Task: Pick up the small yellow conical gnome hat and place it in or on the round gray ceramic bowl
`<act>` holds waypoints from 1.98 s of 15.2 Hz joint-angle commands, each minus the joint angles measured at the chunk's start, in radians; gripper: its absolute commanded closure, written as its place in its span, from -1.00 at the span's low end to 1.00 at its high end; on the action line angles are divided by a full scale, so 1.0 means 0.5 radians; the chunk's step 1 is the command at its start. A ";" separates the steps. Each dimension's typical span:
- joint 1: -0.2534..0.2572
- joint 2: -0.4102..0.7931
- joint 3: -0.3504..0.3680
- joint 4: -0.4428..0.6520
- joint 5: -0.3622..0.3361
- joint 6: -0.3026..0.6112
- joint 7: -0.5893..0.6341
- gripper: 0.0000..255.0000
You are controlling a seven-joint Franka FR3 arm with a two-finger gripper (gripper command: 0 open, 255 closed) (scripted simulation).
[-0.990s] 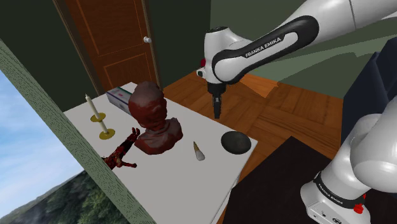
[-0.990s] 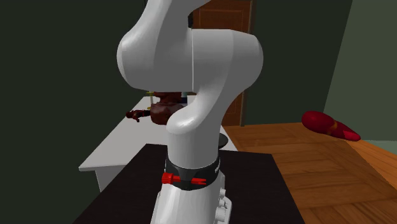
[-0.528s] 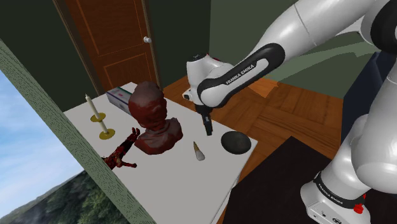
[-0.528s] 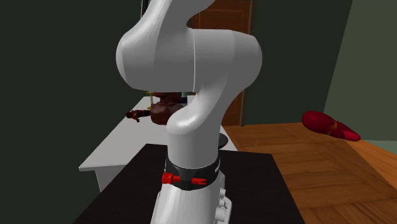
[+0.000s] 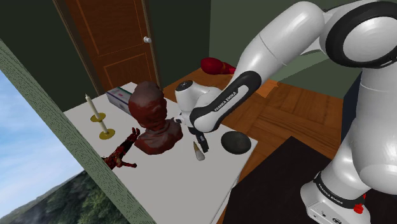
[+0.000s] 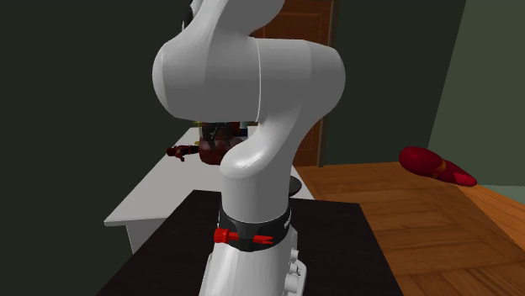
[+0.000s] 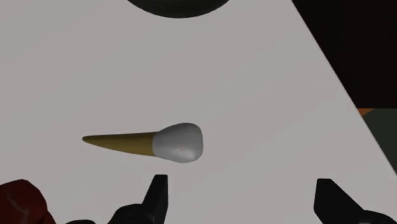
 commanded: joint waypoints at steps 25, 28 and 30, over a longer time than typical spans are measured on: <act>-0.073 0.125 0.003 -0.097 -0.090 0.277 -0.264 -1.00; -0.388 0.216 0.142 -0.161 -0.176 0.583 -1.186 -1.00; -0.631 0.352 0.282 -0.099 -0.222 0.699 -1.820 -1.00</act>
